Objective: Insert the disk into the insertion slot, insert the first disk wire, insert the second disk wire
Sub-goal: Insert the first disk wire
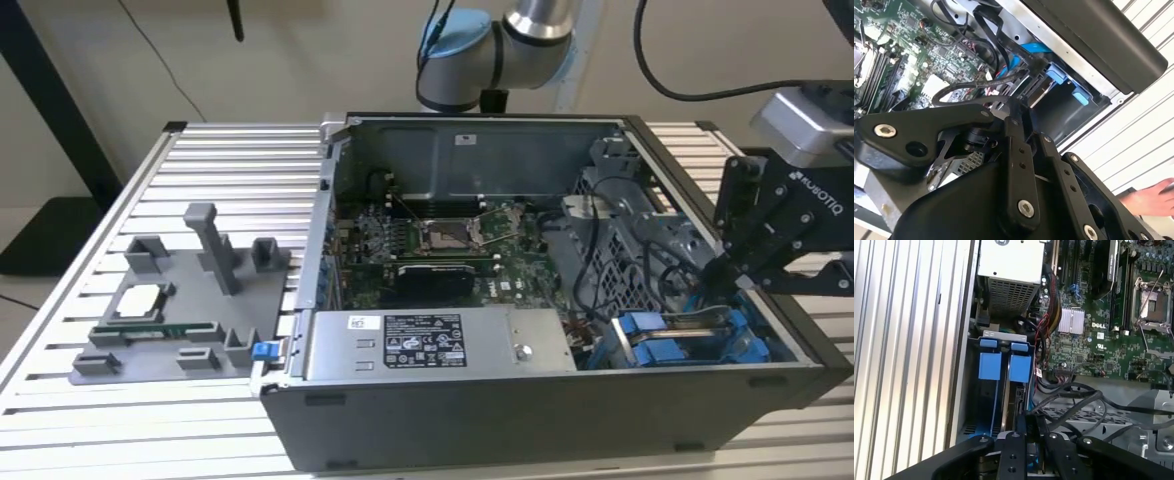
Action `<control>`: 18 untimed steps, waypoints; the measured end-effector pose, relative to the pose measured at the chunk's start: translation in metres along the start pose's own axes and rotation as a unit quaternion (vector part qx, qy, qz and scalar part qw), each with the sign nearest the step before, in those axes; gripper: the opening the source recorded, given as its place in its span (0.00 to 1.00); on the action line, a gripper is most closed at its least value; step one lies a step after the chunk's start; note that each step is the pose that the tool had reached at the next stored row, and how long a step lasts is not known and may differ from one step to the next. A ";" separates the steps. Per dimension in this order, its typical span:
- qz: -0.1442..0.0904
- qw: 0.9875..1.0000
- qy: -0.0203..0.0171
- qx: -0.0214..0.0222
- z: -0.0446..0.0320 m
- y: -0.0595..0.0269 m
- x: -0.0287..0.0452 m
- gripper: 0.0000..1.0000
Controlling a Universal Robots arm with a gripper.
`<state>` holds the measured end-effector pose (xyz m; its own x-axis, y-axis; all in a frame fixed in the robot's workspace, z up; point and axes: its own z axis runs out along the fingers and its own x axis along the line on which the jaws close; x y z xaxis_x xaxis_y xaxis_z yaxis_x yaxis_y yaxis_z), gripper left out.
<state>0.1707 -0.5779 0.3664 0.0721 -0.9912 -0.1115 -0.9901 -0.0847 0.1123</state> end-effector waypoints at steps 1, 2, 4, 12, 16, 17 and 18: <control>0.001 1.000 0.000 -0.001 0.0007 -0.0003 0.0004 0.00; 0.001 1.000 0.000 -0.001 0.0014 -0.0004 0.0007 0.00; 0.002 1.000 0.000 -0.001 0.0026 -0.0007 0.0013 0.00; 0.022 1.000 -0.003 0.002 0.0078 -0.0019 0.0025 0.00; 0.027 1.000 -0.003 0.002 0.0080 -0.0023 0.0025 0.00; 0.027 1.000 -0.003 0.002 0.0081 -0.0023 0.0025 0.00; 0.027 1.000 -0.003 0.002 0.0082 -0.0024 0.0026 0.00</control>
<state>0.1722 -0.5794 0.3578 0.0179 -0.9935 -0.1122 -0.9930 -0.0308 0.1141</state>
